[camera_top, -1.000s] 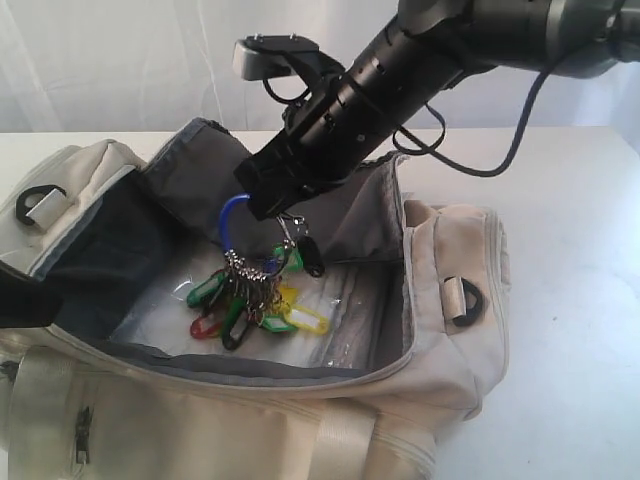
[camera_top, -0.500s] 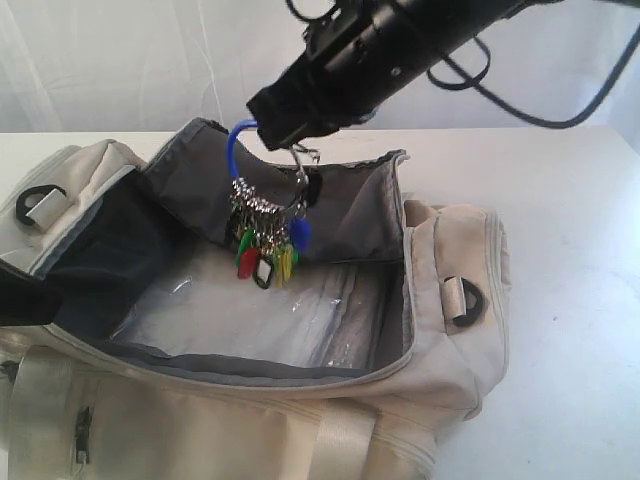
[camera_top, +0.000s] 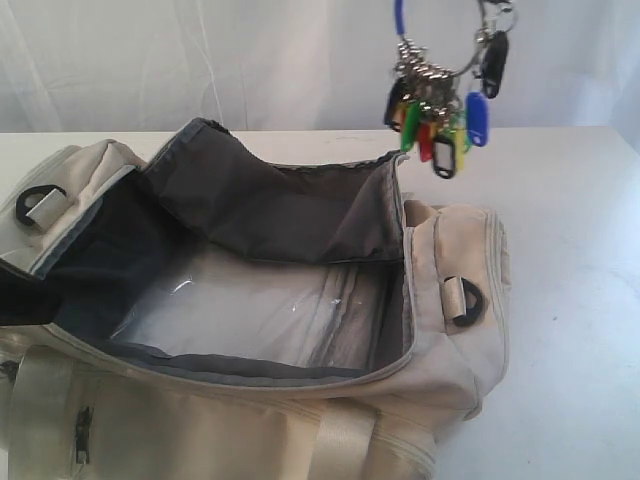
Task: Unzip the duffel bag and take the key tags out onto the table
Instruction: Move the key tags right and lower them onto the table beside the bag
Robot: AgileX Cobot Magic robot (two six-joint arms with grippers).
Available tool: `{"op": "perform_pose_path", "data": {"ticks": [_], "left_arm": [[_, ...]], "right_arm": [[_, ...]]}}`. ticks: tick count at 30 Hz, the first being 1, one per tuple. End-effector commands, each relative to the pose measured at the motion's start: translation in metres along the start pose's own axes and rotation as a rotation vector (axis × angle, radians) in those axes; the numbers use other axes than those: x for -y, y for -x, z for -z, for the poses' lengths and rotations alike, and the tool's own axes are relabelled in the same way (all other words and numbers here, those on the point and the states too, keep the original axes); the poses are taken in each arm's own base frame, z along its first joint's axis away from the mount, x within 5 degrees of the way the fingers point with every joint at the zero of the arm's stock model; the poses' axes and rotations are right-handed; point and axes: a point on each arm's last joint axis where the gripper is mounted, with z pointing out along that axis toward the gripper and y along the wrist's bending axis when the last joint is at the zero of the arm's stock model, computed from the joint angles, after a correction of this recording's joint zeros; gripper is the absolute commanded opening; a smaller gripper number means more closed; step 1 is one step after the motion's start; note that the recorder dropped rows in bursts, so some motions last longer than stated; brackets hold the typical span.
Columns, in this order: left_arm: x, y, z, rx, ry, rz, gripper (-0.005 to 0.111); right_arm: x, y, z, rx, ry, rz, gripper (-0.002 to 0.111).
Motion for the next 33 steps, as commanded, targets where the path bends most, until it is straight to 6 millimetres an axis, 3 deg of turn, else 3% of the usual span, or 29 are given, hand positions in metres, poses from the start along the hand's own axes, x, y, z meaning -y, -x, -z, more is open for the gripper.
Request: {"op": "perform_pose_path", "data": {"ticks": [1, 5, 10, 21, 28, 33], "left_arm": [[0.002, -0.001, 0.001, 0.008, -0.017, 0.011, 0.000], [0.003, -0.001, 0.001, 0.005, -0.020, 0.011, 0.000], [0.003, -0.001, 0.001, 0.005, -0.020, 0.011, 0.000], [0.003, -0.001, 0.001, 0.009, -0.029, 0.017, 0.000], [0.004, -0.001, 0.001, 0.014, -0.034, 0.016, 0.000], [0.004, 0.000, 0.001, 0.021, -0.040, 0.006, 0.000]], "right_arm": [[0.012, -0.007, 0.034, -0.024, -0.147, -0.031, 0.000], [0.024, -0.023, 0.047, -0.092, -0.281, -0.078, 0.000], [0.033, -0.050, 0.040, -0.190, -0.351, -0.112, 0.000], [0.057, -0.125, -0.030, -0.325, -0.373, -0.232, 0.000], [0.061, -0.159, -0.083, -0.395, -0.304, -0.310, 0.000], [0.063, -0.175, -0.109, -0.447, -0.270, -0.360, 0.000]]}}
